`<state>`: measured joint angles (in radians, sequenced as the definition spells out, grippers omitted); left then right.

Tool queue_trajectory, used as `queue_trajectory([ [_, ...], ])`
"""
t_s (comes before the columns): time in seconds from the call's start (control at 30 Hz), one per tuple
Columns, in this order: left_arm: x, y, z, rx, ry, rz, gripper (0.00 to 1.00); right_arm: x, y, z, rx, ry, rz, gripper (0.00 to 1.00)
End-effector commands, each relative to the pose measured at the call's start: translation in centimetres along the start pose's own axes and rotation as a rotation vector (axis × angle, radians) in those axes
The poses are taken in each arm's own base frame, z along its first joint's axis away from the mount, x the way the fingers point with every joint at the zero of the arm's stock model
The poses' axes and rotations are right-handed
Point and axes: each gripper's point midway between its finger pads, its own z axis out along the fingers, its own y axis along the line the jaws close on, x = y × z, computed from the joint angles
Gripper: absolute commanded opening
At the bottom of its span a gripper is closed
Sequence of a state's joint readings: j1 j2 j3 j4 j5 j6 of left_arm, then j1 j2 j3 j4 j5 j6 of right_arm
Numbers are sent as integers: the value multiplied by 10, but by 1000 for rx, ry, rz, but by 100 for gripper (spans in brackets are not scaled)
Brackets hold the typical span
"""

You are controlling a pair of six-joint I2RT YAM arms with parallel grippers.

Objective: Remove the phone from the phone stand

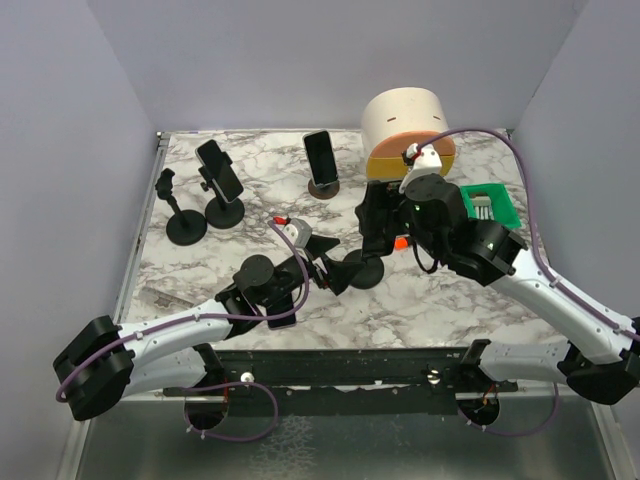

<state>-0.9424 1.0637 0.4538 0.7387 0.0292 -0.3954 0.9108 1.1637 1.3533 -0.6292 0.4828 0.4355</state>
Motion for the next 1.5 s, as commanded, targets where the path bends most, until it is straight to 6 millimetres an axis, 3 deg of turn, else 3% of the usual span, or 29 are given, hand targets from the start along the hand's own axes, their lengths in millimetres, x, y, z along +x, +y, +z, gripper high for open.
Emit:
queue_trajectory([
  [0.0,-6,3,-2,-18,-24,0,99,-9,1,-1,20,-17,8,100],
  [0.27,-7,3,-3,-18,-25,0,99,-6,-2,4,52,-6,0,96],
  [0.47,-11,6,-2,-42,-35,4,99,-3,-4,6,71,12,-19,87],
  [1.07,-11,7,-1,-48,-28,6,99,1,-13,3,105,43,-75,89],
  [1.3,-14,4,2,-41,-30,3,99,4,-11,5,98,50,-83,81],
  [1.47,-26,-1,5,-28,-54,-2,99,4,-10,4,88,49,-82,64],
])
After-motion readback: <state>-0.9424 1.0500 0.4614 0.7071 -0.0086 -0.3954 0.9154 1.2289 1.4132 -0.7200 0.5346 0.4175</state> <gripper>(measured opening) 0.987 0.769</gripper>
